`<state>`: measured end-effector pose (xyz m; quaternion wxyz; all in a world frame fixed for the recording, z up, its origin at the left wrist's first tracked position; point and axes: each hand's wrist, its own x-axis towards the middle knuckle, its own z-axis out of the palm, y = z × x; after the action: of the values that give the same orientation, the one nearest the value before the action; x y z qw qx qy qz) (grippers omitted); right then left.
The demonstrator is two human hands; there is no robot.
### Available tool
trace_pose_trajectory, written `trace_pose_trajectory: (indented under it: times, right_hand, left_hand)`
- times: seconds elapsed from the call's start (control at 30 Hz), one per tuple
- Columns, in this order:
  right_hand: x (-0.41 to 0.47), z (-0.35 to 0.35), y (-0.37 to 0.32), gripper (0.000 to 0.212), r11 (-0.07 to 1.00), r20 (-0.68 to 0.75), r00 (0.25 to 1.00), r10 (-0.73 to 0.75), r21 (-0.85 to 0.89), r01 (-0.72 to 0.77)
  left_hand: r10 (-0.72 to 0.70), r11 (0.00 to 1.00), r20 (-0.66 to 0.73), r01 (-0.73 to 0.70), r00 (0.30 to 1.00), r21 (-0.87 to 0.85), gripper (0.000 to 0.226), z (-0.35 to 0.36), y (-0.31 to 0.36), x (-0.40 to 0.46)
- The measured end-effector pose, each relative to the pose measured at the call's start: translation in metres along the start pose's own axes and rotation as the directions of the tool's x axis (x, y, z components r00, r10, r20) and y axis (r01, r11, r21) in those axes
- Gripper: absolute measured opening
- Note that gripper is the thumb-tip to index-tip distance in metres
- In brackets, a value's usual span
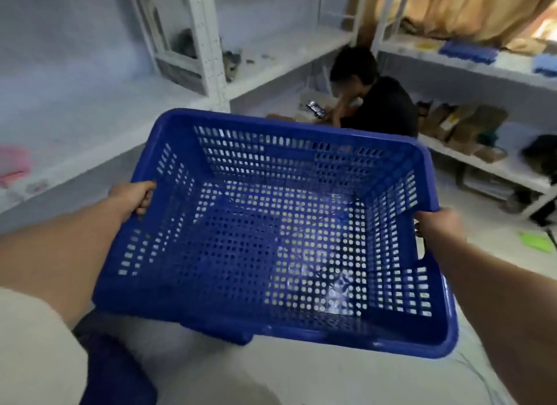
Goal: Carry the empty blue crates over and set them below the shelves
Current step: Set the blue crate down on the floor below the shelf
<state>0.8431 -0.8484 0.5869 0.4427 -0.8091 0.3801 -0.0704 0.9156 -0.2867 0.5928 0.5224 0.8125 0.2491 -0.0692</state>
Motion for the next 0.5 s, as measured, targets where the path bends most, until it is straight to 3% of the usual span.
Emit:
trace_pose_trajectory:
  times: [0.2, 0.33, 0.5]
  right_hand:
    - [-0.093, 0.105, -0.113, 0.026, 0.957, 0.177, 0.946, -0.270, -0.060, 0.284]
    - [-0.144, 0.194, -0.154, 0.036, 0.923, 0.342, 0.878, -0.334, -0.070, 0.378]
    - [-0.220, 0.286, -0.178, 0.021, 0.888, 0.498, 0.773, -0.393, -0.013, 0.460]
  left_hand:
    - [-0.123, 0.987, -0.305, 0.084, 0.944, -0.140, 0.038, -0.171, -0.109, -0.058]
    - [-0.228, 0.966, -0.419, 0.149, 0.879, -0.212, 0.045, -0.261, -0.168, -0.116]
    - [-0.313, 0.949, -0.586, 0.217, 0.747, -0.230, 0.044, -0.325, -0.219, -0.190]
